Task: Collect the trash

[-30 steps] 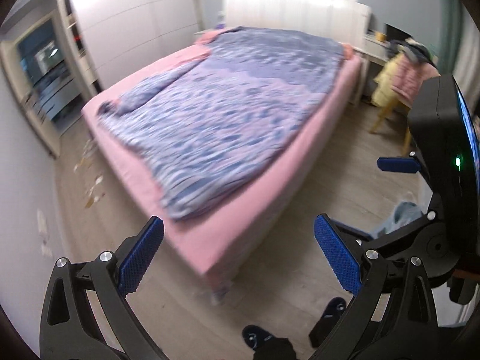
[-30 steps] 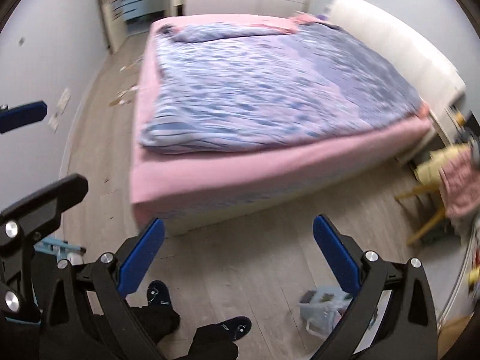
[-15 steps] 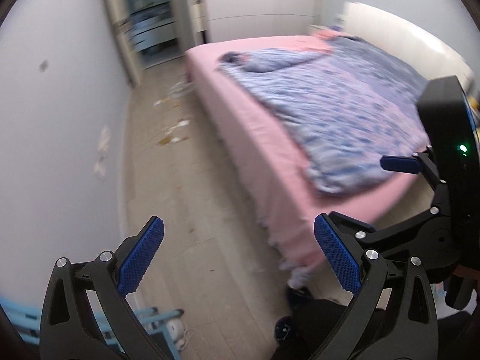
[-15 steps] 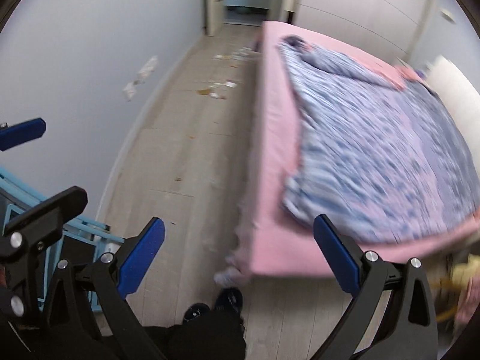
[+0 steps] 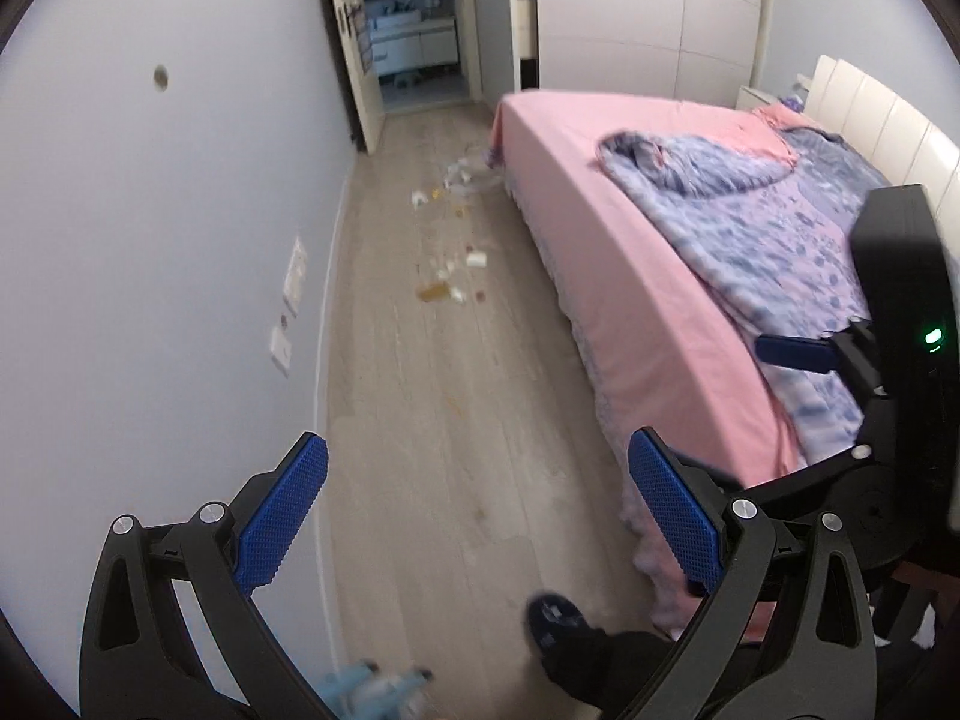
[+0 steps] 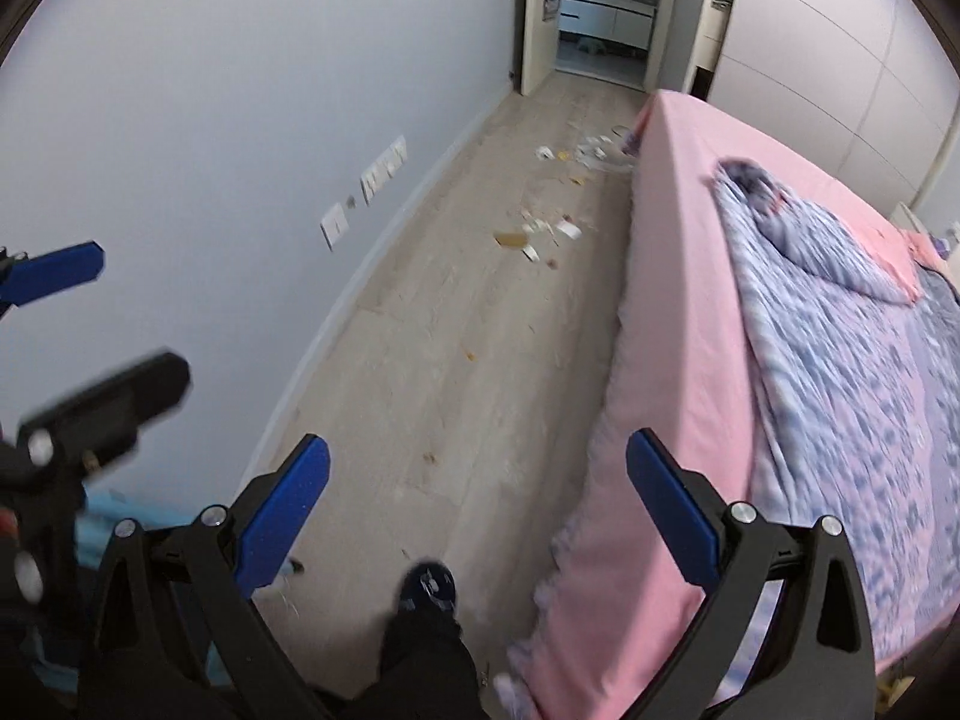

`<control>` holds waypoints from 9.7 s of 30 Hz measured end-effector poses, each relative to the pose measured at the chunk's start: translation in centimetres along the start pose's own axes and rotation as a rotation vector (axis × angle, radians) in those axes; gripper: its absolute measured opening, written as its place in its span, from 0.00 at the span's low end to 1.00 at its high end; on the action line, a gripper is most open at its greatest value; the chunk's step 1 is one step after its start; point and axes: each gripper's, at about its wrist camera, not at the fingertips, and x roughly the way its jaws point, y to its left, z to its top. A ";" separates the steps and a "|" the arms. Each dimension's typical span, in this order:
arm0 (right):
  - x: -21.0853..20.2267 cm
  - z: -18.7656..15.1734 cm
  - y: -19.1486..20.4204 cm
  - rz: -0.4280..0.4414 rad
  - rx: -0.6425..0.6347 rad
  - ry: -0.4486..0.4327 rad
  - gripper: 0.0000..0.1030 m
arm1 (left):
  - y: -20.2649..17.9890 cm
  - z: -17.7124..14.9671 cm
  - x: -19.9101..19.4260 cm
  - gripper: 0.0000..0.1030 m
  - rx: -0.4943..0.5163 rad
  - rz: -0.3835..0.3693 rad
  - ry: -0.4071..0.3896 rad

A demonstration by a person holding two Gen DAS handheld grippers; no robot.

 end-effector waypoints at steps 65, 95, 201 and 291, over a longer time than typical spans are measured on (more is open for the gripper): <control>58.0 93.4 -34.2 -0.310 0.327 0.012 0.93 | 37.6 94.0 76.7 0.94 0.287 -0.262 -0.104; 80.9 124.5 -55.4 -0.529 0.693 0.058 0.93 | 40.1 132.5 110.4 0.94 0.618 -0.484 -0.073; 108.9 104.4 -39.0 -1.282 2.720 0.075 0.93 | 22.6 100.7 135.7 0.94 2.449 -1.520 -0.160; 139.6 79.7 -36.5 -1.215 2.598 -0.032 0.14 | 23.8 68.8 162.7 0.05 3.056 -1.805 -0.294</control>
